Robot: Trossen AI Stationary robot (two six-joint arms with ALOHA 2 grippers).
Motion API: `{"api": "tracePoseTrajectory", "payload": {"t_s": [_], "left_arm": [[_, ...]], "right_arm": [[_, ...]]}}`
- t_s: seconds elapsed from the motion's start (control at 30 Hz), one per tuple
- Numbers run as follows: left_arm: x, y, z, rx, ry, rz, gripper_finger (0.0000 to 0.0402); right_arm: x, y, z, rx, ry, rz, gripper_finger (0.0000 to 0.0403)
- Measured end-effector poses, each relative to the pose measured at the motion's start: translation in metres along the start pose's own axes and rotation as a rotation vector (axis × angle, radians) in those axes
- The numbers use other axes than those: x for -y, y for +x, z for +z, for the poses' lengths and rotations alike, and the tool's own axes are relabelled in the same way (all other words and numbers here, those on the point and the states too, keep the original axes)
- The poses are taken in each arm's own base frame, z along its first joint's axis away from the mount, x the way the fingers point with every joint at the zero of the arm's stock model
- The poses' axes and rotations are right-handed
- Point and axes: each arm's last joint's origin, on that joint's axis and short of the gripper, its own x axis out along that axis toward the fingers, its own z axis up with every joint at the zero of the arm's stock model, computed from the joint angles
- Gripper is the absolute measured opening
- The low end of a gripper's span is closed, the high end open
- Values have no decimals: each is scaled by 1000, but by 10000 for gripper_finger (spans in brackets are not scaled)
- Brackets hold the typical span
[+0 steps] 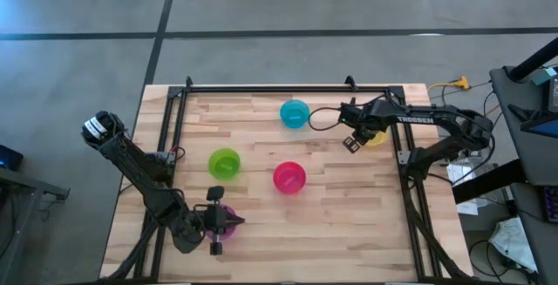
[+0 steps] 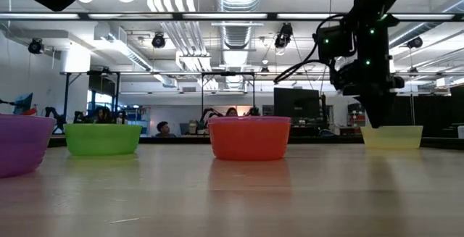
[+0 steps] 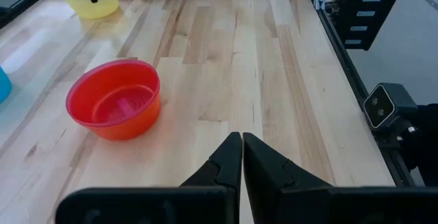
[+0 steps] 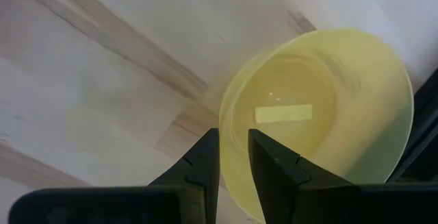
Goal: Nest bowls inside each other
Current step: Stack the yellow bowl on top of the pink bowl
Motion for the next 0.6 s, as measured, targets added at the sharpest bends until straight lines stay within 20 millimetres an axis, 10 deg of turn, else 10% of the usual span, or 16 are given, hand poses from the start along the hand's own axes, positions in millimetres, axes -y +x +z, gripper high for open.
{"api": "tracePoseTrajectory", "payload": {"t_s": [0.6], "left_arm": [[0,0,0,0,0,1,0]], "right_arm": [[2,10,-9,-42,-27,-17,34]]}}
